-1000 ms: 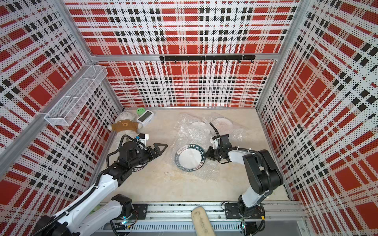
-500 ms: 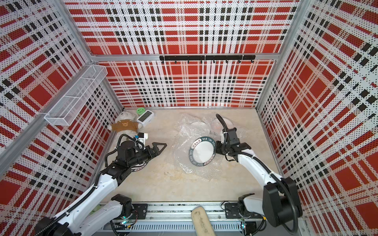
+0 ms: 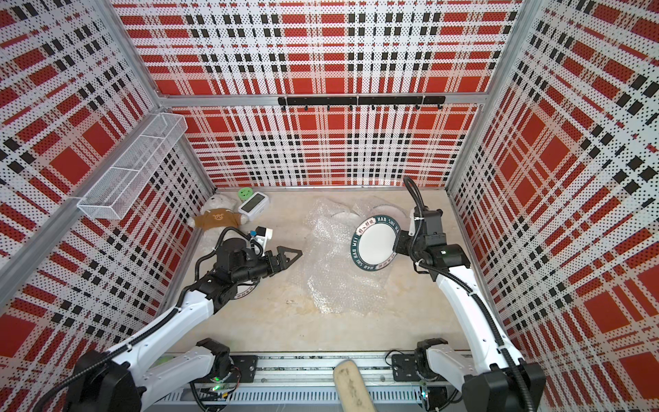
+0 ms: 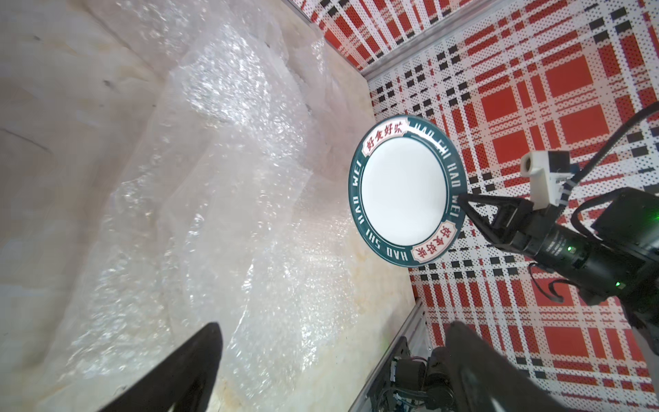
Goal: Unpack dinner plates from bubble wrap
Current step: Pick up the plate from the bubble wrap.
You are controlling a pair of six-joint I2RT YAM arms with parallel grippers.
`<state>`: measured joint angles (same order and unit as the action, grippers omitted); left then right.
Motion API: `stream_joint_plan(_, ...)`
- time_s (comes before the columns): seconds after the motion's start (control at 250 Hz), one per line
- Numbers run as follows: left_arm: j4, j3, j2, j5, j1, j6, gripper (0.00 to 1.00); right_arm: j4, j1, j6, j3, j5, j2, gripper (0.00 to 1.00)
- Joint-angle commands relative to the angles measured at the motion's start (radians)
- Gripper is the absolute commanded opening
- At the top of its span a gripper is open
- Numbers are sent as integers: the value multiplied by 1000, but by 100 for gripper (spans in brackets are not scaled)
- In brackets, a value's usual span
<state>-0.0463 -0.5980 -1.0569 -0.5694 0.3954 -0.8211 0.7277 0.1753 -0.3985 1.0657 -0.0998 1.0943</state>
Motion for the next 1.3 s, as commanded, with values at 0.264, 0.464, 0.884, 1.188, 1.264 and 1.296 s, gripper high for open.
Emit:
stream_joint_plan(0.264, -253, -74, -188, -86, 71, -85, 97, -250, 4, -99, -78, -410, 45, 0)
stream_joint_plan(0.464, -306, -78, -276, -80, 79, -122, 85, -317, 6, -140, -118, -487, 68, 0)
stream_joint_plan(0.884, -399, -114, -407, -71, 120, -194, 37, -356, 32, -156, -141, -505, 96, 0)
stream_joint_plan(1.188, -400, -76, -371, -39, 119, -233, 28, -353, 41, -142, -141, -482, 114, 0)
stream_joint_plan(1.264, -400, -65, -361, -35, 117, -241, 28, -354, 43, -139, -141, -480, 121, 0)
stream_joint_plan(1.296, -401, -60, -355, -33, 115, -244, 28, -353, 43, -140, -140, -476, 122, 0)
